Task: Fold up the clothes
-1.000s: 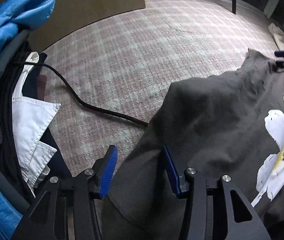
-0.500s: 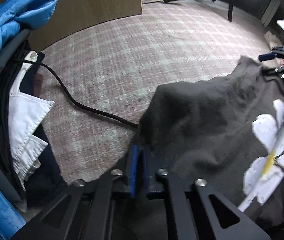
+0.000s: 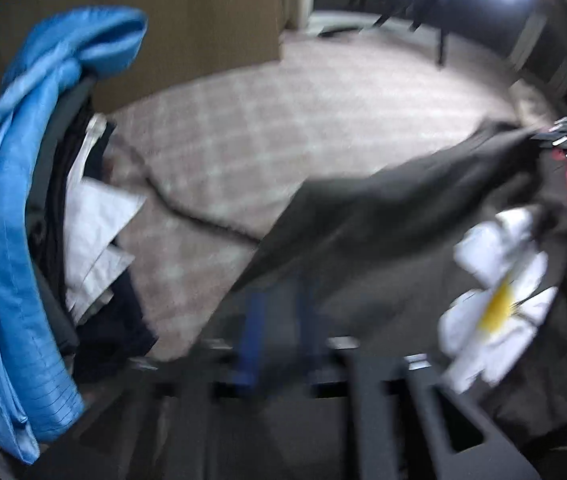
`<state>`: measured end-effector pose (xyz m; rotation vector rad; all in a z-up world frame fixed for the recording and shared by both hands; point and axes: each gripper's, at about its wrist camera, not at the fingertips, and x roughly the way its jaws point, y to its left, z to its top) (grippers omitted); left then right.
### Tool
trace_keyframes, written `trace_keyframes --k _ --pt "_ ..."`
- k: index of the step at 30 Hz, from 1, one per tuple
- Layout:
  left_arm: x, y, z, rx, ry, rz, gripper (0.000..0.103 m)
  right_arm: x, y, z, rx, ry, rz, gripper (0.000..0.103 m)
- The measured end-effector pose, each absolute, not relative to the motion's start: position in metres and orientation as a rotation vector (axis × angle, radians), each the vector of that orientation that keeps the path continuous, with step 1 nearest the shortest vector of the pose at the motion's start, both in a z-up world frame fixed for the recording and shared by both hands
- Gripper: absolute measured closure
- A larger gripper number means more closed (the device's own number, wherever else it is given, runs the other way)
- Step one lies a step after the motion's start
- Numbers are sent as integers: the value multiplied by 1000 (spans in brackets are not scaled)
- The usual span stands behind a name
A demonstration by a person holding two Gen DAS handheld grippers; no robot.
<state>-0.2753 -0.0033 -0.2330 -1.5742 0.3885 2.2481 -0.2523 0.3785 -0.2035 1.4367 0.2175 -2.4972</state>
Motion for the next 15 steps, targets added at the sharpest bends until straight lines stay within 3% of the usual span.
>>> trace_keyframes --k 1,9,10,11,13,15 --pt "-272 -7 -239 -1595 425 2250 56 -248 379 -198 1423 212 -2511 99" --pt "-264 -8 -265 -1631 514 2232 57 -235 376 -202 1464 222 -2507 99" --pt "-263 -7 -264 -1618 521 2234 66 -235 377 -205 1485 222 -2503 99" --pt "-261 -5 -264 -1606 506 2230 91 -235 379 -208 1500 219 -2501 99" --pt "-255 0 -263 -1579 506 2235 101 -238 380 -216 1523 211 -2501 99" --pt "-249 3 -261 -1573 509 2235 101 -240 380 -224 1544 201 -2501 99"
